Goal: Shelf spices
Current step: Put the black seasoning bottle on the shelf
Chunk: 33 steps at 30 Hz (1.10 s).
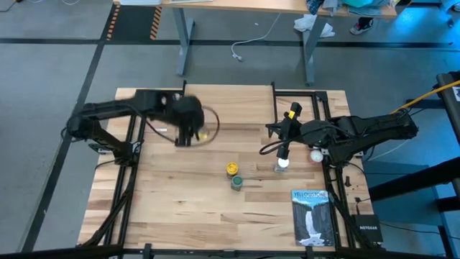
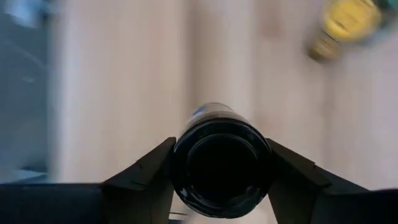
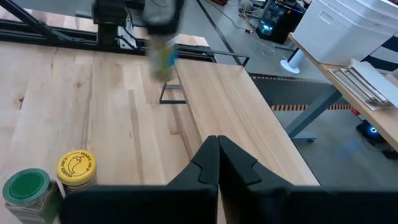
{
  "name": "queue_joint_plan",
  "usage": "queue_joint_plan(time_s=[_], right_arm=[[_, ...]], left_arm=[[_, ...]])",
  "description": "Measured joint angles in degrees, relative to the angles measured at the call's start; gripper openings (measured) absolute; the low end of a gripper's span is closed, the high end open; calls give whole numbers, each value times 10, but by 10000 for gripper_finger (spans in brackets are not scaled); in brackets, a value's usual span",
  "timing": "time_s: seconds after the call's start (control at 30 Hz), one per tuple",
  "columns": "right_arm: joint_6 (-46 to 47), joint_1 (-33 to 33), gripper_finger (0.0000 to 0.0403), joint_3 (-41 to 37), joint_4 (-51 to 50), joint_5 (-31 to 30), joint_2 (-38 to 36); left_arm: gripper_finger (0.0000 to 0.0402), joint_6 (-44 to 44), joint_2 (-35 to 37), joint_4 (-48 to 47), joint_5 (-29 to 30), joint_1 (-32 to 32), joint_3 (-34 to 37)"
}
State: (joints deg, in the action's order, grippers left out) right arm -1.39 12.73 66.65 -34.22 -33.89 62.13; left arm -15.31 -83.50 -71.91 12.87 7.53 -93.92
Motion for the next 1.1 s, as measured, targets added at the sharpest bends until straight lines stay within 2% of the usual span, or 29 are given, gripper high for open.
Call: queue_joint_plan(time_s=[0.2,0.47,0.63,0.77,1.1], right_arm=[[0,0,1,0,1,0,0],[0,0,1,0,3,13,0],[0,0,1,0,3,15,0],[0,0,1,0,3,16,0],[-2,0,1,0,3,16,0]], left_arm=[[189,-45,-1,23,20,95,-77],[189,-57,-35,55,16,241,-80],[189,-47,-78,54,-27,306,-85],[189,-46,-116,49,-59,335,-113],[188,-36,-203,-60,-63,354,-212]])
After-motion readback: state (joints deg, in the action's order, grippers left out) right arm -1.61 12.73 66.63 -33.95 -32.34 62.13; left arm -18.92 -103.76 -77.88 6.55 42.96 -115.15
